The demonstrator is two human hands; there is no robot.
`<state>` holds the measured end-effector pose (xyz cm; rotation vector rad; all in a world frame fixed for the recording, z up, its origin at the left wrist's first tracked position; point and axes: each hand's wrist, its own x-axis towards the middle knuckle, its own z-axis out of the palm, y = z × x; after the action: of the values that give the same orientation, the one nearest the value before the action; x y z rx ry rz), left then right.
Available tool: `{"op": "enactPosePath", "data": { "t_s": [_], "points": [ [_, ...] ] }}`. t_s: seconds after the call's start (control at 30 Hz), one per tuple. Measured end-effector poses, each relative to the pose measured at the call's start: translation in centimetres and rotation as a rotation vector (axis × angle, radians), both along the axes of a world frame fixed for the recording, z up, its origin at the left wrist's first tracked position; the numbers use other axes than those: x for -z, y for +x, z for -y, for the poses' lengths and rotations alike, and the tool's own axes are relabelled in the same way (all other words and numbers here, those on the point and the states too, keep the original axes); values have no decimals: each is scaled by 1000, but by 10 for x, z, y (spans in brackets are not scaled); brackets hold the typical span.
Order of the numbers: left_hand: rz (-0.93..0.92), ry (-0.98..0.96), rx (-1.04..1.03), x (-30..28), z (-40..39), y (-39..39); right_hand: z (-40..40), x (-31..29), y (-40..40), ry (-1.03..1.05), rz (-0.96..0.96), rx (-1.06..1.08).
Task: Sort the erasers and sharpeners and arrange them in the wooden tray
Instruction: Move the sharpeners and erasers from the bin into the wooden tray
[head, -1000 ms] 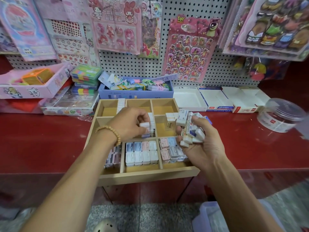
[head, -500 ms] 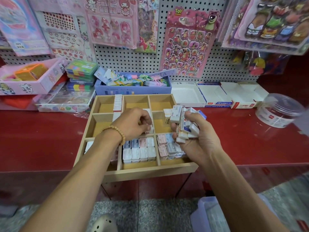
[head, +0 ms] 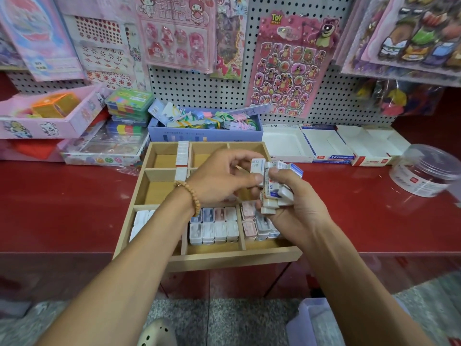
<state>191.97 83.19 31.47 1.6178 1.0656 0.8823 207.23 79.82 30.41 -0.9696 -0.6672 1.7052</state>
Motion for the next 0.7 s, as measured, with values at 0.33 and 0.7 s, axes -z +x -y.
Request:
{"op": "enactPosePath", "data": {
  "t_s": [0.33,0.7],
  "points": [
    [-74,91,-308,-6,-14,-43,-14,-5,0,-129,70,70],
    [-241,77,-447,2,-18,-100,-19,-2,1,-130,16,37]
  ]
}}
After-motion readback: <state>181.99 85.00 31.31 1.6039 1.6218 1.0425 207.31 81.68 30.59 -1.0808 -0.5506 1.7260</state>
